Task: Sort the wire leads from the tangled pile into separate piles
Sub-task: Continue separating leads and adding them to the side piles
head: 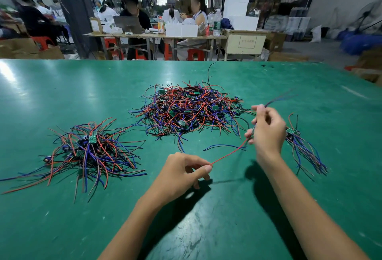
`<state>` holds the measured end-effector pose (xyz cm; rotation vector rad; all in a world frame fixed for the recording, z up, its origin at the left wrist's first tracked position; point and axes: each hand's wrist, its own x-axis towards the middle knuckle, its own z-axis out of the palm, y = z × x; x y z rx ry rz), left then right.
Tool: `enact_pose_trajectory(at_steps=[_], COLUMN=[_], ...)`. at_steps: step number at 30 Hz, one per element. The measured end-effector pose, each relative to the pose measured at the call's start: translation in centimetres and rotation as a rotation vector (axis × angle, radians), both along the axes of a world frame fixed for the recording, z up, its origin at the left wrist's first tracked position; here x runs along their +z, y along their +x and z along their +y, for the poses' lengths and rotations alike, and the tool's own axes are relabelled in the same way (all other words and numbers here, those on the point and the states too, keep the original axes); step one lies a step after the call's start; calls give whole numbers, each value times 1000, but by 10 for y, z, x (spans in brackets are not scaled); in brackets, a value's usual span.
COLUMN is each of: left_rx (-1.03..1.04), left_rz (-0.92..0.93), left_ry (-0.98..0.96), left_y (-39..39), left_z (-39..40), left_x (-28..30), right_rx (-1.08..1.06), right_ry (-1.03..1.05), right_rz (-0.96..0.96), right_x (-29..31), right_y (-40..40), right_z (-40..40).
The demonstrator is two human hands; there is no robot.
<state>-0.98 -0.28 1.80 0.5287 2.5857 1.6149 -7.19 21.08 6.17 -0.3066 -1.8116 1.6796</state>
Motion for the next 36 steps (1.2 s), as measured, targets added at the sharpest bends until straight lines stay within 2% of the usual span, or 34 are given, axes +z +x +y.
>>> enact_pose_trajectory(at_steps=[3, 6, 8, 11, 14, 17, 19, 21, 26, 32, 36], left_rx=[16, 57, 89, 129, 154, 159, 154, 153, 162, 168, 173], left_rz=[35, 45, 52, 54, 55, 68, 80, 81, 77, 97, 103], left_ry=[-46, -60, -53, -37, -50, -87, -113, -125, -122, -148, -160], left_y=[0, 0, -1, -2, -3, -4, -3, -2, -2, -1, -1], left_z=[1, 0, 0, -2, -3, -2, 0, 0, 0, -3, -2], left_x=[0, 2, 2, 1, 0, 0, -1, -1, 0, 1, 1], right_rx=[8, 15, 8, -126, -242, -181, -177, -216, -369, -110, 101], right_ry=[224, 236, 65, -188, -305, -590, -727, -727, -520, -435, -508], right_rz=[-107, -136, -75, 14, -87, -238, -268, -234, -77, -337, -371], right_x=[31, 60, 78, 91, 69, 24, 3, -3, 10, 21, 11], right_y=[-31, -53, -63, -72, -63, -47, -40, -34, -18, 7, 25], right_z=[35, 63, 75, 94, 105, 105, 102, 95, 89, 79, 74])
